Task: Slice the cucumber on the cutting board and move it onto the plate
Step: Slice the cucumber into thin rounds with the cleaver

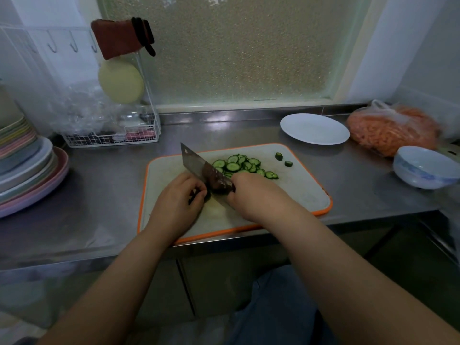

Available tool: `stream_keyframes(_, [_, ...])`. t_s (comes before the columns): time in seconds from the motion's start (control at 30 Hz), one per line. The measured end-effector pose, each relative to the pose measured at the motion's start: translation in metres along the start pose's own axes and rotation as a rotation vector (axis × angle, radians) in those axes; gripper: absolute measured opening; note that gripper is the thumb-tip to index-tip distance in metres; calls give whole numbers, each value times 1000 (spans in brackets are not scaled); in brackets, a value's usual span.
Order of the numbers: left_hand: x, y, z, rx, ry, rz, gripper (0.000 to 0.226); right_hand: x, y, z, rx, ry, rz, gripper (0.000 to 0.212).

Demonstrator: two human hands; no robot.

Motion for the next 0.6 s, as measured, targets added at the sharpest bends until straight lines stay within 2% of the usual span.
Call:
stream_keyframes(0.23, [-1,0,-1,0,-9,-1,11,5,-3,2,11,-29,-33,18])
stream_keyframes(0.6, [4,2,-3,-2,57,32,13,4,-28,23,161,-64,50,22])
Point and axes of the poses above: each hand's wrist, its own z-axis towards the middle knuckle, its own y-axis out of the back of the hand, x = y × z, the point moved 9 cm from there along z, towards the middle knuckle, and after that the axes turned 12 degrees about -z, right-handed, at the moved point
